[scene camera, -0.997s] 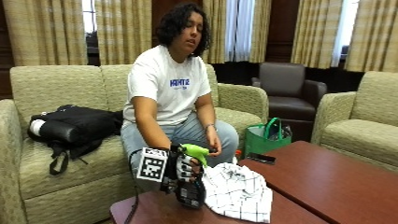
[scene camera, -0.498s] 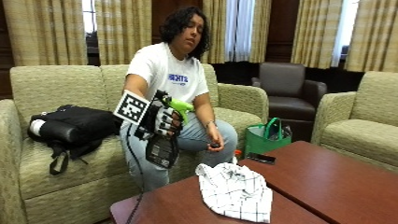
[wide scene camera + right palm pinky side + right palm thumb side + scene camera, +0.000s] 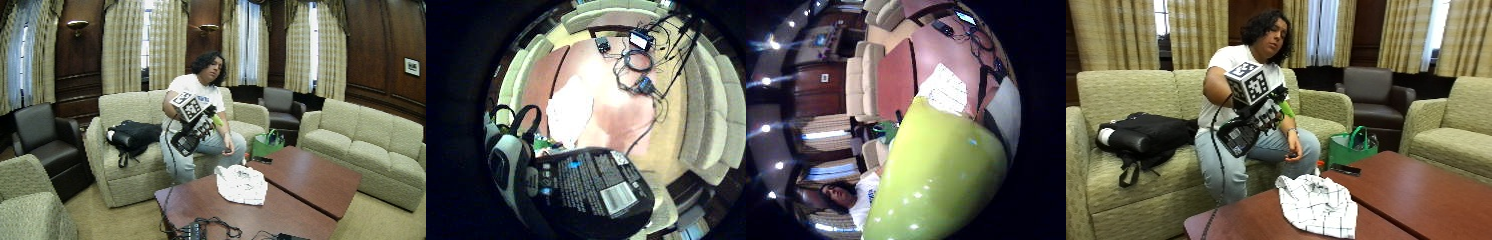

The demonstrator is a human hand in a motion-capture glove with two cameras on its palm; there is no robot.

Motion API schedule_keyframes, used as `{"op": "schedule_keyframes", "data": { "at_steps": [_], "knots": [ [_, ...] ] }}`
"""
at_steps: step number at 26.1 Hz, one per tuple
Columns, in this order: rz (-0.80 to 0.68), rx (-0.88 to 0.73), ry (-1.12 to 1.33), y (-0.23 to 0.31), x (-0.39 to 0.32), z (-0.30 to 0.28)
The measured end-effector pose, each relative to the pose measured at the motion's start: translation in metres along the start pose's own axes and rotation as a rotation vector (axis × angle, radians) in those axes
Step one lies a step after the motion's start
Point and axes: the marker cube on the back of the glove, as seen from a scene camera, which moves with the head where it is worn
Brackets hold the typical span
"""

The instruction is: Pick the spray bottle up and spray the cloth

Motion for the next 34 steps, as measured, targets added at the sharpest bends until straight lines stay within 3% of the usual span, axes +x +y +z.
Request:
{"op": "schedule_keyframes", "data": {
  "at_steps": [7, 14, 27, 34],
  "knots": [
    [0.037, -0.202, 0.333, -0.04, -0.022, 0.017],
    [0.037, -0.296, 0.604, -0.05, -0.044, 0.088],
    [0.031, -0.47, 0.908, -0.059, -0.05, 0.239],
    [0.06, -0.539, 0.896, -0.056, -0.033, 0.282]
  ]
}}
